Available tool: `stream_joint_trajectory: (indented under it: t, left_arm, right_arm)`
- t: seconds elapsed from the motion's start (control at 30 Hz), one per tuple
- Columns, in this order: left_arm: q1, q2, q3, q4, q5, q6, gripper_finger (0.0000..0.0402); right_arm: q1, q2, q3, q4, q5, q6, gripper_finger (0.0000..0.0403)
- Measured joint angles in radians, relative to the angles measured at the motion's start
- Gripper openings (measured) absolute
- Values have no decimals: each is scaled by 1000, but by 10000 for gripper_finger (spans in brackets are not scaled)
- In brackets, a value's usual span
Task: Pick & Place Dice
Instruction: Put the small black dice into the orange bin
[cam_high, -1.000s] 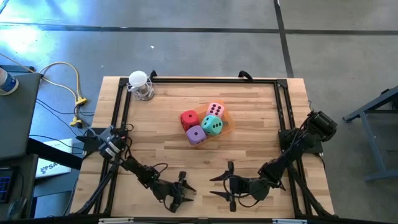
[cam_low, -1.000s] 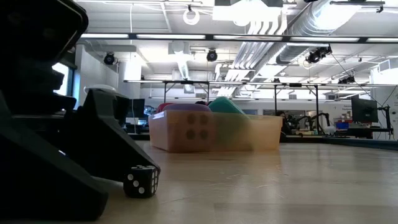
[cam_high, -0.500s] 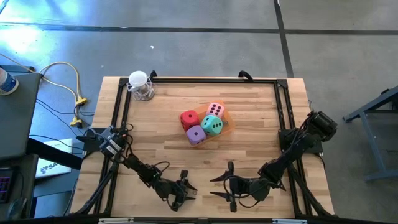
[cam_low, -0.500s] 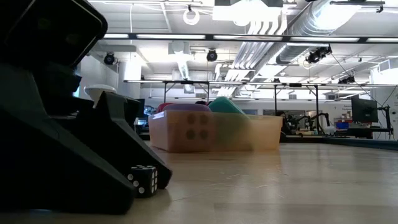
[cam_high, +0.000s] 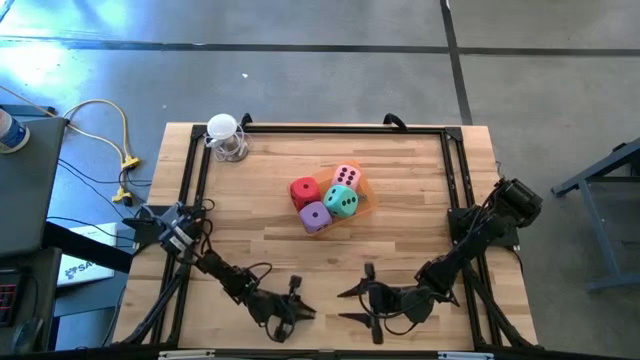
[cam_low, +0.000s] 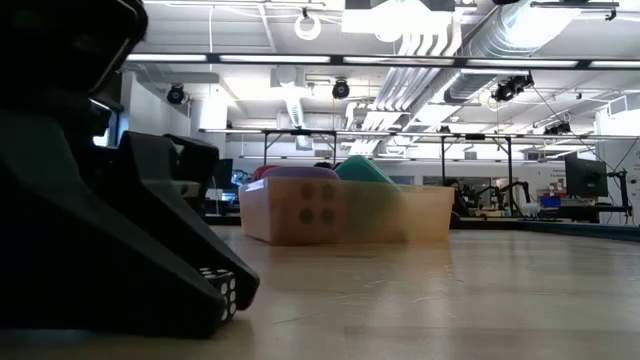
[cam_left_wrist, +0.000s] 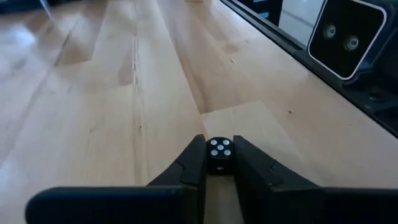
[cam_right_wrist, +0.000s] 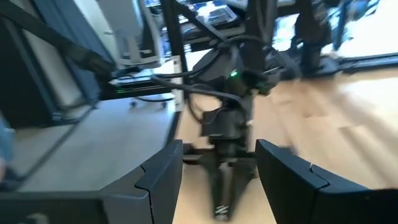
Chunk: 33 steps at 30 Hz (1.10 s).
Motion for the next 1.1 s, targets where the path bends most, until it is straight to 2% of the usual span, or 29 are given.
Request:
stream_joint_trajectory:
  t: [0.2, 0.33, 0.5, 0.7, 0.8, 0.9, 1.1]
  left_arm:
    - [-22, -16, -2, 17, -148, 93, 46]
    - [-24, -78, -4, -7, -263, 256, 46]
    - [-29, -159, 17, 4, -355, 413, 46]
    - [-28, -167, 67, -42, -355, 438, 46]
    - [-27, -167, 75, -84, -356, 417, 46]
    - [-27, -167, 77, -82, -356, 411, 47]
    - [-24, -167, 77, -87, -356, 410, 47]
  right_arm:
    - [-6, 0, 0, -26, -108, 185, 193]
    - [-6, 30, 0, -12, -81, 346, 193]
    - [-20, 114, 0, 31, -23, 522, 193]
    - [-74, 244, -1, 185, -33, 593, 193]
    - [-108, 295, -1, 270, -79, 594, 193]
    - [-139, 320, -1, 298, -139, 599, 193]
    - [-168, 331, 0, 296, -167, 613, 193]
